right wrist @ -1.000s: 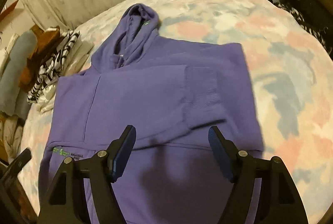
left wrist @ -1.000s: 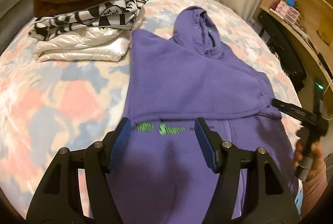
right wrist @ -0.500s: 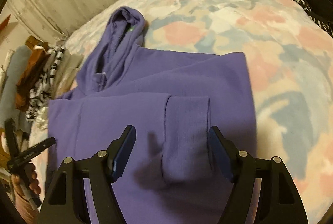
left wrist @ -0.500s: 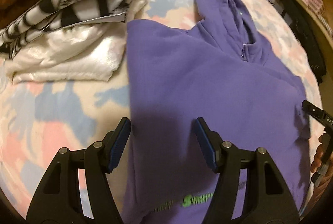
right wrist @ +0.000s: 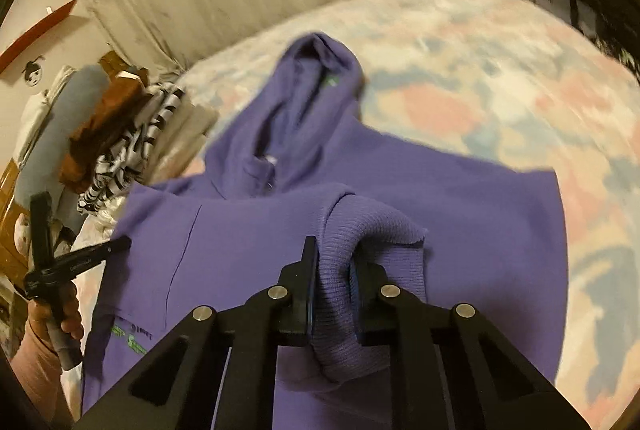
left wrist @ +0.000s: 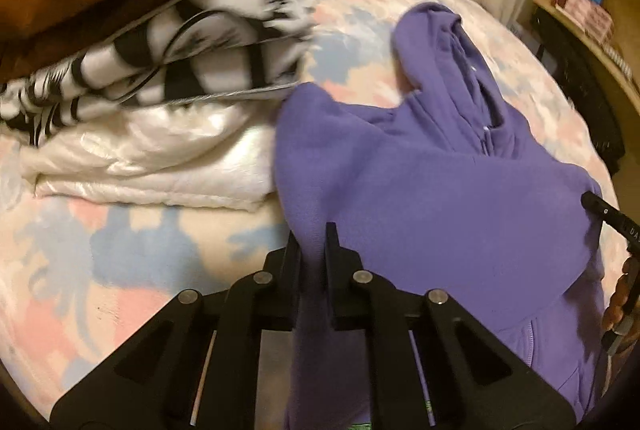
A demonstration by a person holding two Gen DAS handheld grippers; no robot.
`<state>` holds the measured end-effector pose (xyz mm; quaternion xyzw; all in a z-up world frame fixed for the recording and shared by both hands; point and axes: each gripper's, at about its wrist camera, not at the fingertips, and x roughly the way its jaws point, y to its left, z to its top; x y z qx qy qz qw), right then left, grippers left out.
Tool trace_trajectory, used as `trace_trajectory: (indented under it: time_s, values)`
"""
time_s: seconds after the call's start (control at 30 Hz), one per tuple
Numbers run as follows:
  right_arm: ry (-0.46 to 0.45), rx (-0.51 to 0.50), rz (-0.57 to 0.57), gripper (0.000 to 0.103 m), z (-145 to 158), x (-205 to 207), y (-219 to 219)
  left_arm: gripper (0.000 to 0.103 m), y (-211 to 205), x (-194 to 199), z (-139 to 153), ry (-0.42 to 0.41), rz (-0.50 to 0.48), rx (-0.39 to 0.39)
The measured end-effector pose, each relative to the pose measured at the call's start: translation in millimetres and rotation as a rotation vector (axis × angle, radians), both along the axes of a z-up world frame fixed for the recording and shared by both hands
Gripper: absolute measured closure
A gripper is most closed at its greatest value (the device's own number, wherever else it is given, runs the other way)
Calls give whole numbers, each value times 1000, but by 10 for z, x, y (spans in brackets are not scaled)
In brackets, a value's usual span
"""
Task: Fold large clothes
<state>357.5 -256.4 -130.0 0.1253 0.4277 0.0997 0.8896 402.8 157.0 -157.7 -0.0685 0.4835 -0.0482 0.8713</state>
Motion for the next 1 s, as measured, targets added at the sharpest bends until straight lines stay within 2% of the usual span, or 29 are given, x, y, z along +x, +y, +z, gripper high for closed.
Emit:
trace_trajectory:
  time_s: [0.1,0.17,0.23,0.27,0.3,0.37,0.4,0.5,0.6,0.67,0.73,0.87,0.93,1.0]
  values:
    - [40,-44,-19,89,-133,123,72,96,56,12,-178,9,-10,-2]
    - [111,-130,-39,86,-355,236,96,95,37,6,-250,2,-14,5]
    - [122,-114,-36,84,-421,262,65,89,27,9,-263,3,-9,28]
    - [129,-104,-43,78,-405,266,43,87,21,7,-248,0,-10,42]
    - [140,-95,-63,67,-355,261,14,86,-12,-1,-209,-4,-18,71]
    - [119,-110,-102,52,-239,207,-40,82,-63,-63,-136,-9,-26,136]
    - [92,-124,-116,49,-155,159,-61,82,-85,-97,-87,-17,-27,157]
    - [15,-158,-117,49,77,24,-41,82,-222,-221,160,-99,-31,230]
    - [-39,-141,-63,51,247,-39,171,82,-418,-267,335,-156,-57,213]
    - [-42,-154,-35,58,288,-36,351,82,-568,-194,327,-145,-66,175]
    - [-34,-155,10,65,234,51,602,82,-698,-109,268,-123,-80,147]
    - [-7,-183,60,66,13,243,1089,82,-1008,97,4,-84,-74,169]
    - [7,-236,75,66,-137,326,1252,82,-1069,178,-163,-48,-58,200]
    - [36,-315,61,67,-345,419,1297,82,-1102,216,-289,-47,-46,217]
